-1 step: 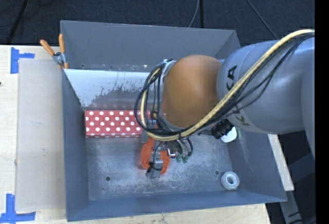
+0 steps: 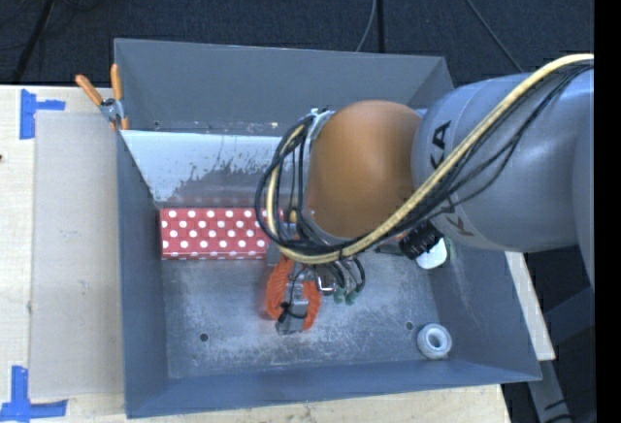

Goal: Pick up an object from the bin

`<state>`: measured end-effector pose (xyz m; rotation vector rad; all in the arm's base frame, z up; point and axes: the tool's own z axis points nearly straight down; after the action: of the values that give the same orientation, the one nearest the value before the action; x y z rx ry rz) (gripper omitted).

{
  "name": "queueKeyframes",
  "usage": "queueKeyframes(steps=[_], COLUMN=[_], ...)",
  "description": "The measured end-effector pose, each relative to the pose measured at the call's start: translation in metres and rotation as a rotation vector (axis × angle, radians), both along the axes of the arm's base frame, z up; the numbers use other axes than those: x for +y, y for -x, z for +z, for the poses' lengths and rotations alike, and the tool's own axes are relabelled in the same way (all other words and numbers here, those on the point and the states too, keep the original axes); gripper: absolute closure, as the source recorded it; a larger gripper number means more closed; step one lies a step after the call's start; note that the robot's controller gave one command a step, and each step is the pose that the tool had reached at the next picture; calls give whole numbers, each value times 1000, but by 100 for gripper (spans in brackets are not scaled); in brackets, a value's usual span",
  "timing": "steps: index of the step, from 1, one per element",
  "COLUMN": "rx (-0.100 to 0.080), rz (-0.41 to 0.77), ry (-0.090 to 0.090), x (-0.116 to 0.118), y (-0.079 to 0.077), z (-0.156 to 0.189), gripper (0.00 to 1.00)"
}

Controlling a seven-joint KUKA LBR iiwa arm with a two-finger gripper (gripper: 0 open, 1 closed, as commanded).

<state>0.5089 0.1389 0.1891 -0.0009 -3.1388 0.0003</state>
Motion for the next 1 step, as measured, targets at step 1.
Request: queueKeyframes(steps=[1], rx=[-3], rz=[-30], ry=[-2], x=[-17], y=[-5], z=[-44], gripper=[0])
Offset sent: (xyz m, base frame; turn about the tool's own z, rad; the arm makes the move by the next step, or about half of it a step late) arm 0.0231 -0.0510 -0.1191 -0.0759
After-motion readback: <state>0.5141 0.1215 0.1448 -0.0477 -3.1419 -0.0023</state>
